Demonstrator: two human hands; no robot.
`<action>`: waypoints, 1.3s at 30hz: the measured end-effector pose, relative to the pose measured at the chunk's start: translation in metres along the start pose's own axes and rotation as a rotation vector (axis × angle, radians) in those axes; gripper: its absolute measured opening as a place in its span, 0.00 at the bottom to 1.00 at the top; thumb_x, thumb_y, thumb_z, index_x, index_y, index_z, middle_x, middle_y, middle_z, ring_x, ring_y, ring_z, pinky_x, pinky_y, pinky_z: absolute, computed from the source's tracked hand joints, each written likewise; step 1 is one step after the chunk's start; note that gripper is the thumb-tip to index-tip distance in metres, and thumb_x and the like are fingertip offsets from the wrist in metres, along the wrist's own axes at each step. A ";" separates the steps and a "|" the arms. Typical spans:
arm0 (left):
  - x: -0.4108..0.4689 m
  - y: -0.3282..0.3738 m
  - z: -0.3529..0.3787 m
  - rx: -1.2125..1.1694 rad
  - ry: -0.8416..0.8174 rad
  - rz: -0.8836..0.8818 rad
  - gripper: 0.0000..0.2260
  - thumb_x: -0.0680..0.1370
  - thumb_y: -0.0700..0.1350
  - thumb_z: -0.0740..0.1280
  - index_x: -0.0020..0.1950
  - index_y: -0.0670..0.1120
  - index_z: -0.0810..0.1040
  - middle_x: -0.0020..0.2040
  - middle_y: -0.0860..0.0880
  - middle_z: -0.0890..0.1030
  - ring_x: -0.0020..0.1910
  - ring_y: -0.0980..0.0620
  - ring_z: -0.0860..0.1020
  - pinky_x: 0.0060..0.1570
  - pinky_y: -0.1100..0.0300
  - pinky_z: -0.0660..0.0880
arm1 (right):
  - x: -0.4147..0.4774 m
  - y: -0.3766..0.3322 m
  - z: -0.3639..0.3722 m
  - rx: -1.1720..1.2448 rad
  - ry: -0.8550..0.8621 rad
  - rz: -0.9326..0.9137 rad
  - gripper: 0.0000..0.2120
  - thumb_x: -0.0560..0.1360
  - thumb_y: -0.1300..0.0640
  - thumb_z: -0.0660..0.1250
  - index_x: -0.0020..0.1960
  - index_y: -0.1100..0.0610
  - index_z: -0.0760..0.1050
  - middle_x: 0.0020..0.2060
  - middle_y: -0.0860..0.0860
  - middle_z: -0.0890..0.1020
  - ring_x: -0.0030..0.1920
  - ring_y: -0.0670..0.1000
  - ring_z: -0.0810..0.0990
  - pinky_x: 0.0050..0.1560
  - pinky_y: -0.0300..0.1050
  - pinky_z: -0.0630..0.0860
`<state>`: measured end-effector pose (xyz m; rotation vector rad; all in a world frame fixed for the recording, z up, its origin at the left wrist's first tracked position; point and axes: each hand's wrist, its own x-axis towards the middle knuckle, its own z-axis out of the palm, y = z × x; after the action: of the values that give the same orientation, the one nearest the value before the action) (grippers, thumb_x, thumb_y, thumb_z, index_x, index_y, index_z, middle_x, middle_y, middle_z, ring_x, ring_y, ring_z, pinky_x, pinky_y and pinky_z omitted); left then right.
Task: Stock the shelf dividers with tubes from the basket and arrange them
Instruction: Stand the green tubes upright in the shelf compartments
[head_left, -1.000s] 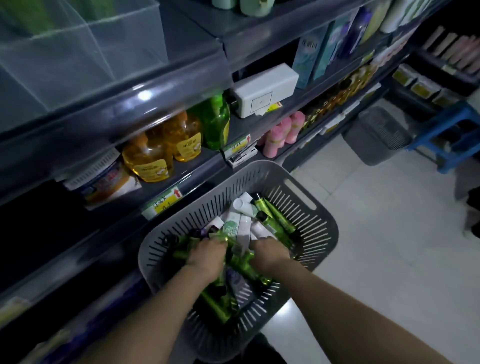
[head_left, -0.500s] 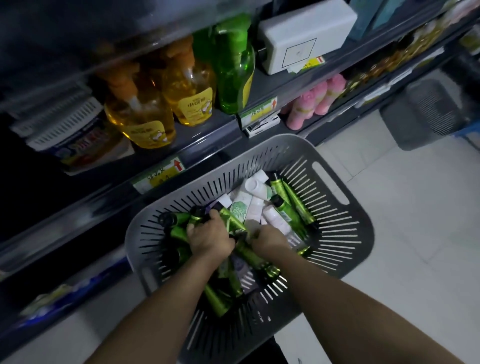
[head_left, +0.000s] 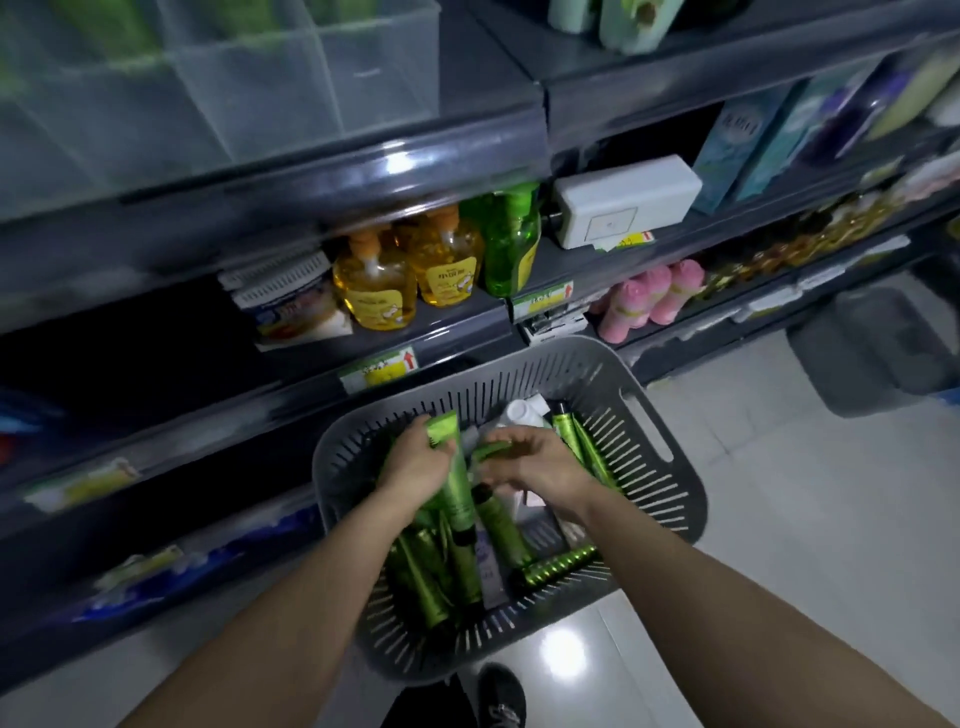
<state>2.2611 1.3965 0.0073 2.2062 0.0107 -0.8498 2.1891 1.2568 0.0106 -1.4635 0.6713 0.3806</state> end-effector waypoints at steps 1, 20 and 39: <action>-0.008 0.003 -0.008 -0.018 0.012 0.009 0.22 0.82 0.49 0.59 0.75 0.48 0.61 0.72 0.47 0.68 0.68 0.45 0.69 0.65 0.55 0.66 | -0.006 -0.007 0.002 -0.046 0.007 -0.028 0.12 0.73 0.72 0.67 0.55 0.65 0.77 0.34 0.54 0.82 0.28 0.47 0.79 0.28 0.36 0.76; -0.191 -0.031 -0.235 -0.304 0.623 0.399 0.06 0.76 0.44 0.68 0.43 0.52 0.72 0.36 0.43 0.73 0.36 0.48 0.72 0.39 0.51 0.71 | -0.105 -0.163 0.166 -0.327 -0.127 -0.777 0.07 0.69 0.64 0.75 0.40 0.54 0.80 0.29 0.44 0.74 0.31 0.43 0.72 0.36 0.37 0.71; -0.286 -0.095 -0.458 -0.343 0.760 0.606 0.07 0.76 0.42 0.70 0.42 0.52 0.74 0.37 0.46 0.76 0.39 0.51 0.74 0.38 0.60 0.69 | -0.170 -0.254 0.386 -0.232 -0.166 -1.054 0.10 0.69 0.60 0.76 0.37 0.54 0.74 0.31 0.52 0.74 0.31 0.46 0.71 0.34 0.37 0.69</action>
<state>2.2753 1.8353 0.3358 1.9076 -0.1281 0.3169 2.2867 1.6389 0.3047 -1.7682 -0.3307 -0.2538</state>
